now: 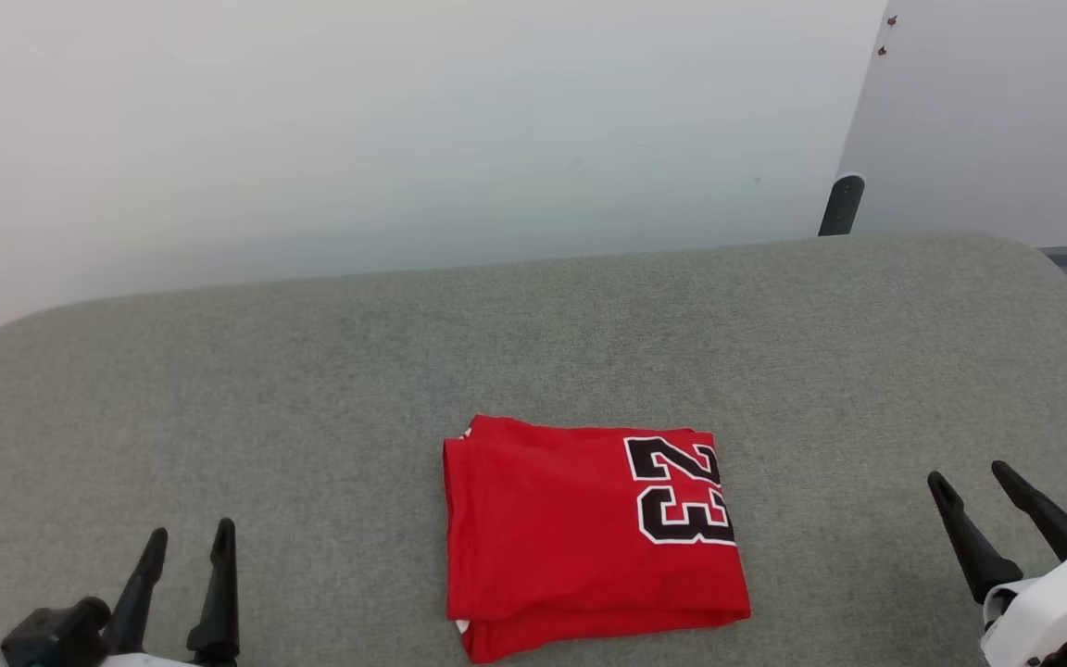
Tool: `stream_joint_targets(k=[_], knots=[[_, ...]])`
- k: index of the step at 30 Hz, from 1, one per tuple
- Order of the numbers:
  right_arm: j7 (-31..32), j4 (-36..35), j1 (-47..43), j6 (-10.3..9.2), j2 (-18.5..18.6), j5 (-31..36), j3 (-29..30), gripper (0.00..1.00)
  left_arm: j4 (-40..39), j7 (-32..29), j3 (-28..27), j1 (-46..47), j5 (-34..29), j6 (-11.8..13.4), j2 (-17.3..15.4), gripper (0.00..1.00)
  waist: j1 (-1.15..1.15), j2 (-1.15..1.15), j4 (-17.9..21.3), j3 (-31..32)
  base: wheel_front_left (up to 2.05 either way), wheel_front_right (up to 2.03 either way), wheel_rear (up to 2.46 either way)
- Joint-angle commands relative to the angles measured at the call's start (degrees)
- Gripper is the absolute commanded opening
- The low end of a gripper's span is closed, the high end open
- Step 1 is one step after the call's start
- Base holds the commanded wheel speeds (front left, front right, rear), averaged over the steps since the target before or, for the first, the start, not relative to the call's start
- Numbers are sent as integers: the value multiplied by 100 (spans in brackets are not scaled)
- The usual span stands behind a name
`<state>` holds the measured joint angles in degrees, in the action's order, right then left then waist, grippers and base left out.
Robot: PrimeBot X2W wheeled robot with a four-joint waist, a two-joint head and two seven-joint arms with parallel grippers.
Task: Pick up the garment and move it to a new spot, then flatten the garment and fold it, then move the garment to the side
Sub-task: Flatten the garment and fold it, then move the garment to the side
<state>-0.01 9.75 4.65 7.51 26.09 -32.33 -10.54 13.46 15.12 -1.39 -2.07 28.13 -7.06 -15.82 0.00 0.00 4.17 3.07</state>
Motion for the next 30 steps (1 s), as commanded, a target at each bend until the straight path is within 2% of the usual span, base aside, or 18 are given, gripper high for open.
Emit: stream_joint_targets(k=[1,12,21,30], knots=[[-9,-14,-62,-5,-9,-10,24,100,-18,-5,-16,-47,-23,-8,13,100,0,0,-3,-2,0,0,0],[192,-89,1,-5,-76,31,-35,100,-7,-5,62,77,-64,-36,-14,100,0,0,-214,-58,0,0,0],[588,-30,240,-5,-196,-106,-354,100,32,-82,162,272,-101,21,-92,100,0,0,-798,-222,0,0,0],[1231,395,573,-5,-203,-74,-450,100,-14,-137,330,523,-54,8,-58,100,0,0,-1396,-595,0,0,0]])
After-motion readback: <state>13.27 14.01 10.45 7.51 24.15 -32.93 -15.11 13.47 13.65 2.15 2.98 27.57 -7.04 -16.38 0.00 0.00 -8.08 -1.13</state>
